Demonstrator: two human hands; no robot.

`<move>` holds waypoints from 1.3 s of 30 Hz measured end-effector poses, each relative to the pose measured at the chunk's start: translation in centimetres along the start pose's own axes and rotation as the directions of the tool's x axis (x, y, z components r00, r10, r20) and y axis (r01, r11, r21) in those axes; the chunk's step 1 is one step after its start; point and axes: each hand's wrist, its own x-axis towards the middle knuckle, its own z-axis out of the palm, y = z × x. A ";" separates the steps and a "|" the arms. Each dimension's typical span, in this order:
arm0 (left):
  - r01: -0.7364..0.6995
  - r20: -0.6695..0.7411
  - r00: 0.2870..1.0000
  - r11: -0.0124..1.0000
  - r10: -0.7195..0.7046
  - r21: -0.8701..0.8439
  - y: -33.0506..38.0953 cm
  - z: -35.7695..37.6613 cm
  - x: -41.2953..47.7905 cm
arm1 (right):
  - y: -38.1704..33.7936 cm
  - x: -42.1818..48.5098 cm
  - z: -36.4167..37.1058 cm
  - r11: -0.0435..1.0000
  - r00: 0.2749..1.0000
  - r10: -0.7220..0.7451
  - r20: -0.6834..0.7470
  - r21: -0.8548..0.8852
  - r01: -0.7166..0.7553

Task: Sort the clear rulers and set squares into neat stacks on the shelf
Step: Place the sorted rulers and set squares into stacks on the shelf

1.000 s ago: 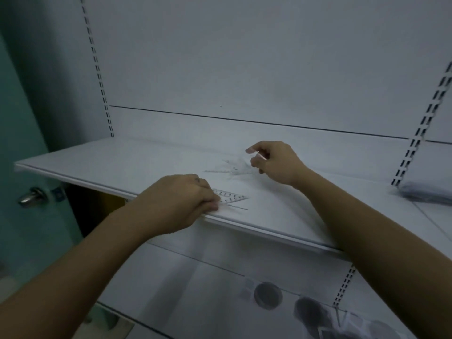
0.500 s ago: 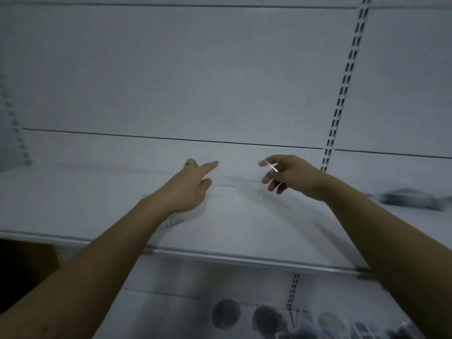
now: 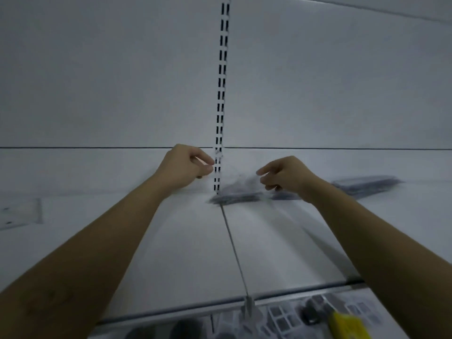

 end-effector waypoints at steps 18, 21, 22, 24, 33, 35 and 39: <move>0.114 0.014 0.993 0.993 -0.114 0.010 -2.0 6.5 2.8 | 1.5 5.9 -2.3 0.959 0.974 -0.224 -0.007 -0.181 0.219; 0.110 -0.003 0.994 0.961 -0.113 0.254 -1.3 7.9 3.5 | 1.8 5.7 -2.3 0.924 0.968 -0.249 0.038 -0.291 0.249; 0.110 -0.006 0.993 0.934 -0.115 0.339 -1.1 8.3 3.5 | 2.1 5.5 -2.0 0.919 0.966 -0.258 0.038 -0.299 0.257; 0.108 -0.018 0.994 0.893 -0.111 0.438 -1.1 8.9 3.5 | 2.7 5.2 -1.4 0.904 0.960 -0.280 0.034 -0.327 0.275; -0.121 0.029 0.990 0.722 0.139 0.681 0.0 6.7 1.3 | 1.7 3.4 0.1 0.778 0.882 -0.459 0.107 -0.432 0.457; -0.123 0.021 0.987 0.663 0.159 0.738 0.8 5.3 0.7 | 0.2 3.2 0.6 0.735 0.857 -0.498 0.132 -0.461 0.498; -0.087 -0.014 0.986 0.587 0.166 0.805 0.5 0.5 -1.6 | -3.5 2.6 2.2 0.677 0.816 -0.531 0.227 -0.467 0.570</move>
